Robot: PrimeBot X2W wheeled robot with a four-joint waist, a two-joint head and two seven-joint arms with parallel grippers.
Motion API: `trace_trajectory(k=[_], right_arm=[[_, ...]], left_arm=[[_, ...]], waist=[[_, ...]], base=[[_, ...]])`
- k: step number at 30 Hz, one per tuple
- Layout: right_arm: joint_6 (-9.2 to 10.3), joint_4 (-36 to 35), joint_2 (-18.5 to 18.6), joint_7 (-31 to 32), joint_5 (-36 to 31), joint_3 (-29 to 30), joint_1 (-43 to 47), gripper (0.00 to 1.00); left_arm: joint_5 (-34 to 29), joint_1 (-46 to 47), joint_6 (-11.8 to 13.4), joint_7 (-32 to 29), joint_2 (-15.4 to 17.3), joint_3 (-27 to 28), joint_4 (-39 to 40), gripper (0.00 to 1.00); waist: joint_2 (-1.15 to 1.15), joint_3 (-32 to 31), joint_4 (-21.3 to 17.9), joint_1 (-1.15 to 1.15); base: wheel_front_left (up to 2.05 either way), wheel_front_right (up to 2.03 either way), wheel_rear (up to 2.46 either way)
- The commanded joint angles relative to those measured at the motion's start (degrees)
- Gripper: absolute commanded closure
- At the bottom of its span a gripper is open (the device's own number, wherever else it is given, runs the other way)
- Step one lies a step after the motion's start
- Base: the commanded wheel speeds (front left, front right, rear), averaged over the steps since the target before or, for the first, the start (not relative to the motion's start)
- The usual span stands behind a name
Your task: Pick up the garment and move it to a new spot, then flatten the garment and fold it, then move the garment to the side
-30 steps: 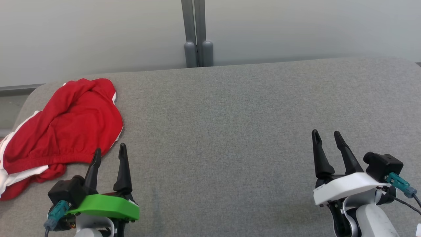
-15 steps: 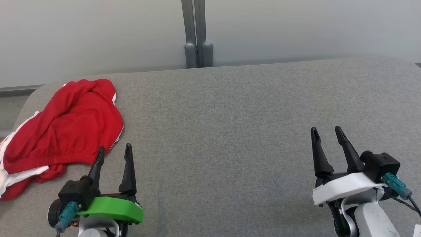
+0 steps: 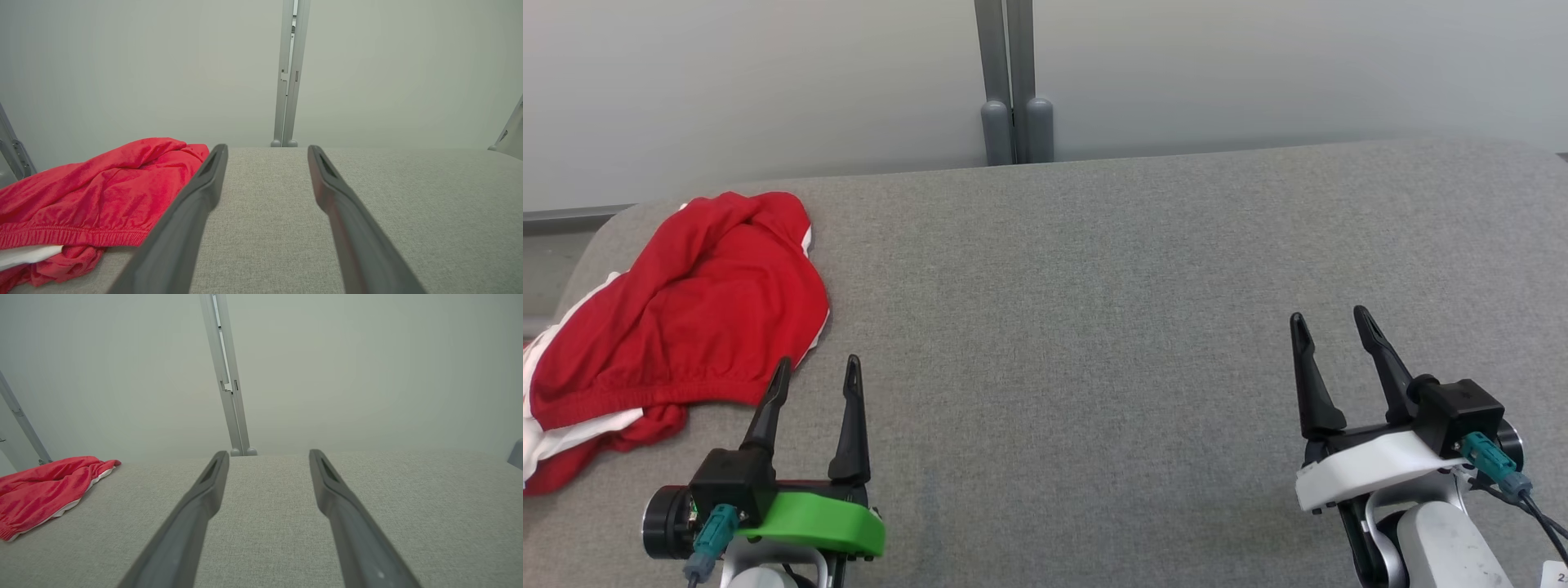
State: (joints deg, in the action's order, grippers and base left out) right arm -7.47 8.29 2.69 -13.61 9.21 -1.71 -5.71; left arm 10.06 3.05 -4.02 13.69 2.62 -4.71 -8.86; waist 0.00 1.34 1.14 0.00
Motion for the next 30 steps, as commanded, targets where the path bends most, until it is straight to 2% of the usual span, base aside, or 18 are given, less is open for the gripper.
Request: trace_trajectory(k=[1,13,30], right_arm=[[-0.04,-0.37,0.31,-0.56,-1.34,-0.11,-0.74,0.00],[-0.04,-0.49,0.33,-1.78,-5.47,-0.48,-0.76,0.00],[-0.03,-0.01,0.32,-1.63,-4.17,-0.63,-1.15,0.00]], left_arm=[[-1.24,-0.37,0.36,0.48,0.42,-0.08,0.38,0.00],[-5.60,-0.21,0.65,1.67,0.44,-0.58,0.62,0.00],[-4.85,0.81,0.69,1.48,0.43,-0.66,-0.11,0.00]], waist=[[0.00,0.03,0.00,0.00],[0.00,0.39,0.18,0.00],[0.00,0.79,0.43,0.00]], base=[[0.00,0.00,0.00],[0.00,0.00,0.00],[0.00,0.00,0.00]])
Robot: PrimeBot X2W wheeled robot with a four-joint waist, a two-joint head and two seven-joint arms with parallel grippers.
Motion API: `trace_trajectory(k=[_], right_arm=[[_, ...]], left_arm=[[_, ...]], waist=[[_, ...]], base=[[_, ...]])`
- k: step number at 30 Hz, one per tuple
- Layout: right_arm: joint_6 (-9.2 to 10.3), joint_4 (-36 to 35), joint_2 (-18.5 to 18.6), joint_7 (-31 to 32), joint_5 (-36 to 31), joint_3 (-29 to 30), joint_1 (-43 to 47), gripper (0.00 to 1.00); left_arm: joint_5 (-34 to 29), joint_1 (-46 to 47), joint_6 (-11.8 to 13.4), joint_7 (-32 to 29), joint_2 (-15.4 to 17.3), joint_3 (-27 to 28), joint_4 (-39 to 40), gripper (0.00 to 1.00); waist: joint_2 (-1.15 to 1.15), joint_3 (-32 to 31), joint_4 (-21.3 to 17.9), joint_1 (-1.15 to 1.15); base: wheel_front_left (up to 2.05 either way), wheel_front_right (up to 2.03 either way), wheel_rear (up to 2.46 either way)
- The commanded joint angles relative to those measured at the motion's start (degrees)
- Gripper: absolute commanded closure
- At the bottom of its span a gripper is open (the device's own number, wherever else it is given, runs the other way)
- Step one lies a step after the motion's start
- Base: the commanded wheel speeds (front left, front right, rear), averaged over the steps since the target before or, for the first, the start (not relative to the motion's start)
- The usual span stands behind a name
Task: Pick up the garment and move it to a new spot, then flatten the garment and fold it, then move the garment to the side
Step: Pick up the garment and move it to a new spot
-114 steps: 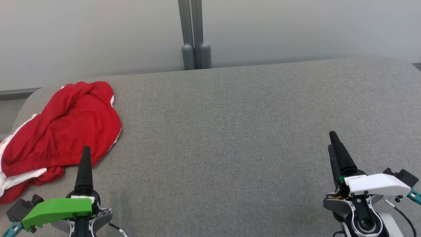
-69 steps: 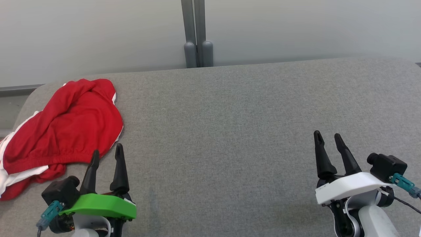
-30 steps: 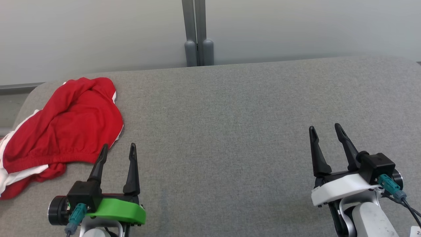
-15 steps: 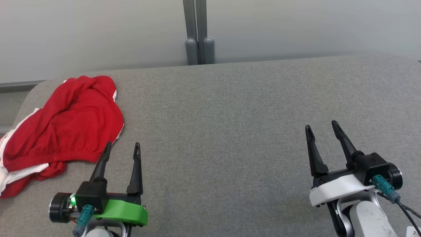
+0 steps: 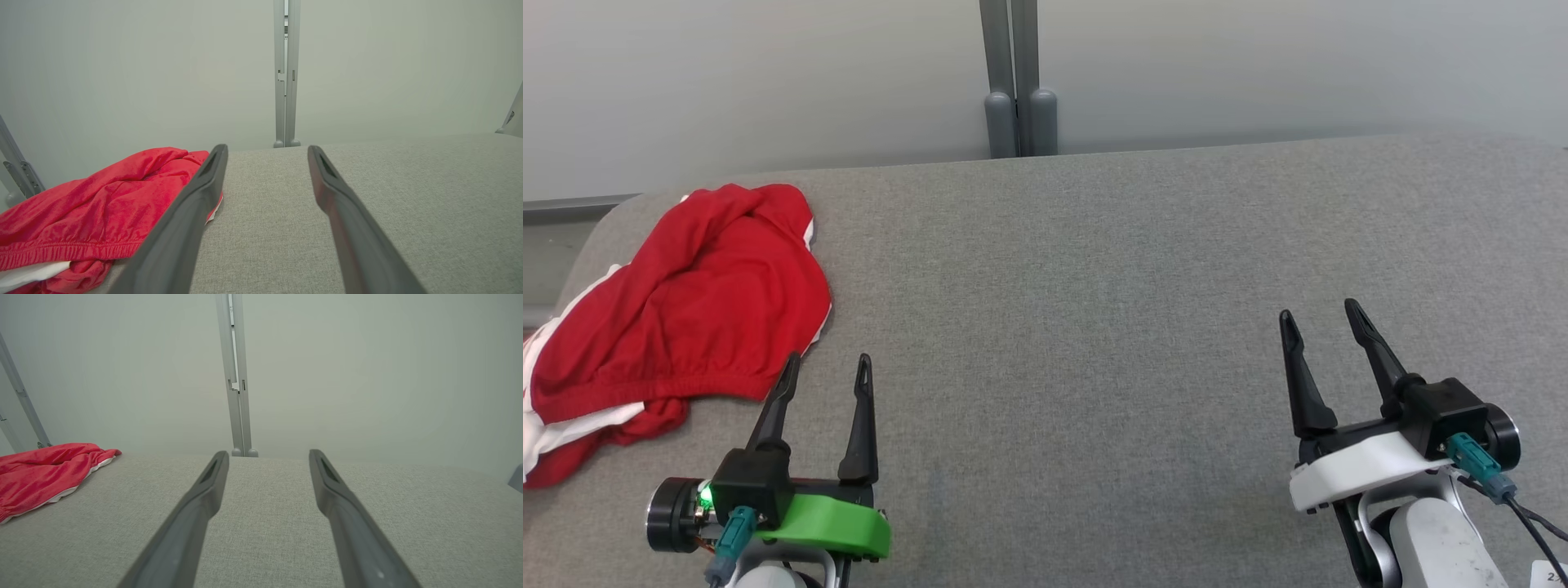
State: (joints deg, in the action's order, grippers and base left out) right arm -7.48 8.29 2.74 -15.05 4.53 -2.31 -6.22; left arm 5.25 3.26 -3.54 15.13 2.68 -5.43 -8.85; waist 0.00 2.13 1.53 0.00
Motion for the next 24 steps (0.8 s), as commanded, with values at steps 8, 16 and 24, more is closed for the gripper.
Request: trace_trajectory(k=[8,16,24], right_arm=[[-0.02,0.16,0.24,-0.19,1.16,-0.69,-0.24,0.00],[-0.02,0.43,0.24,-0.19,2.07,-2.43,0.34,0.00],[-0.02,0.84,0.24,-0.19,3.14,-4.00,1.00,0.00]], left_arm=[[2.05,0.87,0.71,0.04,0.37,1.27,-1.35,0.00],[4.40,0.91,1.63,0.03,0.36,3.23,-2.57,0.00],[5.52,0.55,2.76,0.03,0.34,4.49,-3.44,0.00]], waist=[[0.00,0.02,1.63,0.00],[0.00,0.03,7.33,0.00],[0.00,-0.34,15.23,0.00]], base=[[0.00,0.00,0.00],[0.00,0.00,0.00],[0.00,0.00,0.00]])
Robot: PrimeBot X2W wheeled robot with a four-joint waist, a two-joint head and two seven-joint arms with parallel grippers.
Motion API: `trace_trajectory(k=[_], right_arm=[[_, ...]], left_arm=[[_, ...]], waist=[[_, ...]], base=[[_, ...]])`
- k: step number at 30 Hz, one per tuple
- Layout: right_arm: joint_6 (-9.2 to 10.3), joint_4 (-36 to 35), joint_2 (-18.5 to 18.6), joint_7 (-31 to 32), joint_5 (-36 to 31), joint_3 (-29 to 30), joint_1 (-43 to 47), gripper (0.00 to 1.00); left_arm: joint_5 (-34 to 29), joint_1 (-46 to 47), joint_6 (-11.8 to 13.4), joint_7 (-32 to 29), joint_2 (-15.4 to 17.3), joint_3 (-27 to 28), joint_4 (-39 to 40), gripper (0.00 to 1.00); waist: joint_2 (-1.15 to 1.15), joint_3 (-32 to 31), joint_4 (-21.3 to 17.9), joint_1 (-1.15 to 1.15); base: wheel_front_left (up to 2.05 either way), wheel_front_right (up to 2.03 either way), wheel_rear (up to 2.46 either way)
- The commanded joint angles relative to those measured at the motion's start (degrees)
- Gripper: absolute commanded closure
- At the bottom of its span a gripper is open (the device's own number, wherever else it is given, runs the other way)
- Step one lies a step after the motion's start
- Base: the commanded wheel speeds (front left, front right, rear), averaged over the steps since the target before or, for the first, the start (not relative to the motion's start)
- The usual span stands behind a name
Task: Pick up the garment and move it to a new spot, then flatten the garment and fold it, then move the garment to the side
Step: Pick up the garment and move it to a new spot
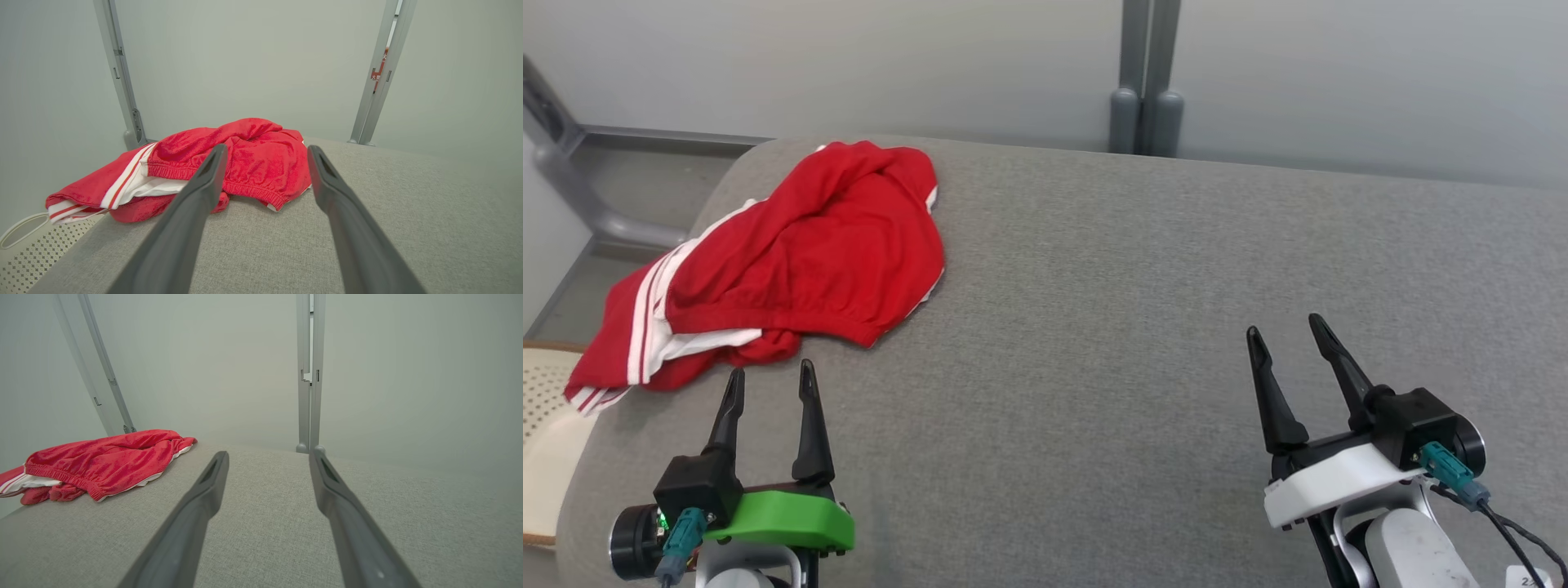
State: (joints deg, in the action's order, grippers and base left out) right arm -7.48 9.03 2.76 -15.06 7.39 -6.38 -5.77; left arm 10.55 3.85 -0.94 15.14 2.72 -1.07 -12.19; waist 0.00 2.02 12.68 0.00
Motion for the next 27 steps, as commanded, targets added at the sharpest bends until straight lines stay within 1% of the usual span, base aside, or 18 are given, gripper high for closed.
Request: trace_trajectory(k=[1,8,14,19,23,25,27], right_arm=[[-0.02,0.13,0.22,-0.17,0.49,-0.03,0.58,0.00],[-0.02,-0.34,0.25,-0.17,0.86,-0.68,-0.19,0.00],[-0.02,-0.92,0.24,-0.17,0.79,-0.66,-0.17,0.00],[-0.02,-0.59,0.24,-0.17,0.80,-1.68,-0.66,0.00],[-0.02,-0.65,0.23,-0.17,0.44,-2.37,-1.28,0.00],[-0.02,-0.77,0.25,-0.17,0.15,-2.68,-1.50,0.00],[-0.02,-0.84,0.26,-0.17,-0.04,-2.65,-1.58,0.00]], left_arm=[[0.52,-0.16,0.30,0.02,0.31,0.19,-0.31,0.00],[1.62,-0.15,0.34,0.02,0.29,1.04,-1.67,0.00],[2.33,0.15,0.45,0.02,0.28,0.91,-2.19,0.00],[3.09,0.28,0.34,0.02,0.29,0.89,-1.69,0.00],[4.39,1.44,-0.91,0.02,0.29,1.37,-1.81,0.00],[5.35,2.32,-1.86,0.02,0.29,1.36,-2.93,0.00],[6.77,4.14,-2.99,-1.24,0.42,1.06,-4.45,0.00]], waist=[[0.00,-0.23,5.19,0.00],[0.00,0.45,11.07,0.00],[0.00,0.88,13.89,0.00],[0.00,1.24,14.45,0.00],[0.00,1.86,14.05,0.00],[0.00,2.18,13.53,0.00],[0.00,2.47,12.97,0.00]], base=[[0.00,0.00,0.00],[0.00,0.00,0.00],[0.00,0.00,0.00],[0.00,0.00,0.00],[0.00,0.00,0.00],[0.00,0.00,0.00],[0.00,0.00,0.00]])
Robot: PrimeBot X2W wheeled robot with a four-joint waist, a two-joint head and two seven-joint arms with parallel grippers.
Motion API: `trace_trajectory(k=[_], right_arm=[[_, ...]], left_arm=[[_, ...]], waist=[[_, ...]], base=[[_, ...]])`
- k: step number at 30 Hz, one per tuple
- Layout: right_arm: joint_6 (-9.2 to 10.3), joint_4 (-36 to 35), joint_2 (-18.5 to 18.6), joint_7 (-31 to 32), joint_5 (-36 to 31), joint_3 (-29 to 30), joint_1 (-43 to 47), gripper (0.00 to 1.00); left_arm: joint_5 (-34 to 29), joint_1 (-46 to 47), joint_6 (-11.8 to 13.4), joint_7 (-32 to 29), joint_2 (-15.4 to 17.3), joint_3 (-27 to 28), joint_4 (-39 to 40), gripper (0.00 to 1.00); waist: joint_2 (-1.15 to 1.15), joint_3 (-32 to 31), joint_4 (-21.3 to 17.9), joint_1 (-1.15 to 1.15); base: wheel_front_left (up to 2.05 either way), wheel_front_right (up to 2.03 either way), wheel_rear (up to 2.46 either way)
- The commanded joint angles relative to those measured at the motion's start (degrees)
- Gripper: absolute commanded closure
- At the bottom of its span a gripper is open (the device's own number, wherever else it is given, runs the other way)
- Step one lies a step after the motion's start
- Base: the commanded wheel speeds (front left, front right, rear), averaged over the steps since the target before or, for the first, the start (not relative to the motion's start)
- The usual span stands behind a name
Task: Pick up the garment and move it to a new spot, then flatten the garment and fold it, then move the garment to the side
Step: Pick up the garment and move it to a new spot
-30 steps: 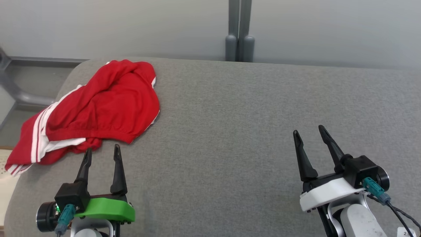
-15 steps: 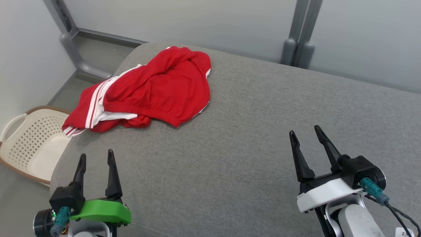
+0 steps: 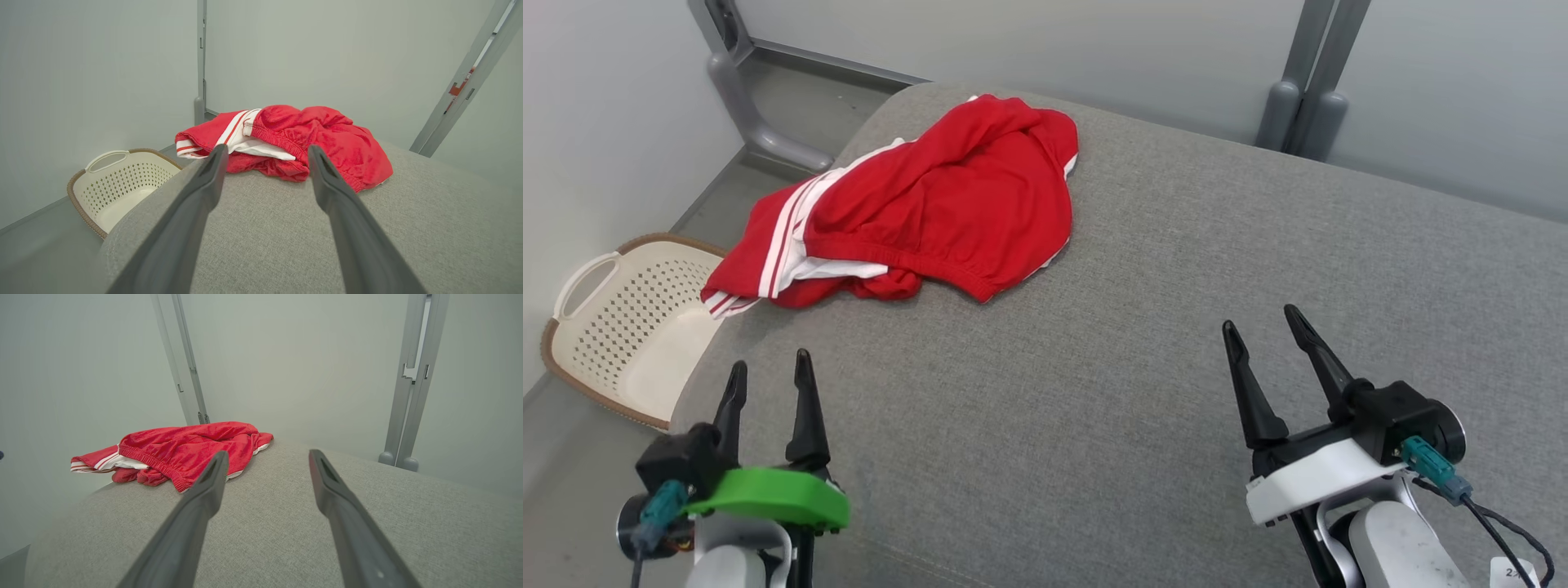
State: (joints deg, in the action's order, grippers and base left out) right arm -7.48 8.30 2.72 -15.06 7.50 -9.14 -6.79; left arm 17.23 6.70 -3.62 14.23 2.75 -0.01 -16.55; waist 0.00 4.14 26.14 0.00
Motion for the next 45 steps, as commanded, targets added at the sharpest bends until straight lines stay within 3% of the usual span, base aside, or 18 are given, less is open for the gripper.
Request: trace_trajectory(k=[1,12,16,22,31,41,43,44,45], right_arm=[[-0.02,-0.04,0.28,-0.17,-0.30,-0.02,-0.69,0.00],[-0.02,-2.12,0.78,-0.17,-1.86,-2.31,-3.63,0.00],[-0.02,-2.81,1.19,-0.17,-2.12,-2.77,-4.95,0.00],[-0.02,-3.09,2.21,-0.17,-0.79,-5.10,-6.99,0.00],[-0.02,-3.63,3.46,-0.17,0.07,-6.60,-9.92,0.00],[-0.02,-3.93,3.21,-0.17,-0.03,-6.21,-11.50,0.00],[-0.02,-3.80,3.06,-0.17,-0.04,-6.06,-11.67,0.00],[-0.02,-3.70,2.95,-0.17,-0.06,-5.99,-11.66,0.00],[-0.02,-3.62,2.87,-0.17,-0.06,-5.92,-11.59,0.00]], left_arm=[[0.18,2.95,-0.68,-1.53,1.30,-0.21,-0.50,0.00],[7.36,18.60,-3.38,-22.36,10.02,-0.84,-4.26,0.00],[10.12,25.15,-3.63,-31.62,13.44,-1.73,-9.59,0.00],[13.35,32.65,-3.86,-39.04,17.94,-2.51,-18.90,0.00],[17.40,38.11,-3.93,-41.63,23.33,-3.04,-29.25,0.00],[22.36,39.76,-3.92,-41.40,25.77,-5.25,-35.06,0.00],[22.70,39.96,-3.92,-40.88,26.17,-5.99,-35.64,0.77],[22.53,40.04,-3.92,-40.70,26.55,-6.67,-35.75,1.00],[22.59,40.14,-3.92,-40.50,26.72,-7.16,-35.83,1.00]], waist=[[0.00,0.56,-0.81,0.00],[0.00,4.99,-5.67,0.00],[0.00,7.72,-7.44,0.00],[0.00,10.90,-10.62,0.00],[0.00,14.61,-14.68,0.00],[0.00,17.74,-17.37,0.00],[0.00,17.59,-17.51,0.00],[0.00,17.34,-17.53,0.00],[0.00,17.10,-17.50,0.00]], base=[[0.00,0.00,0.00],[0.00,0.00,0.00],[0.00,0.00,0.00],[0.00,0.00,0.00],[0.00,0.00,0.00],[0.00,0.00,0.00],[0.00,0.00,0.00],[0.00,0.00,0.00],[0.00,0.00,0.00]])
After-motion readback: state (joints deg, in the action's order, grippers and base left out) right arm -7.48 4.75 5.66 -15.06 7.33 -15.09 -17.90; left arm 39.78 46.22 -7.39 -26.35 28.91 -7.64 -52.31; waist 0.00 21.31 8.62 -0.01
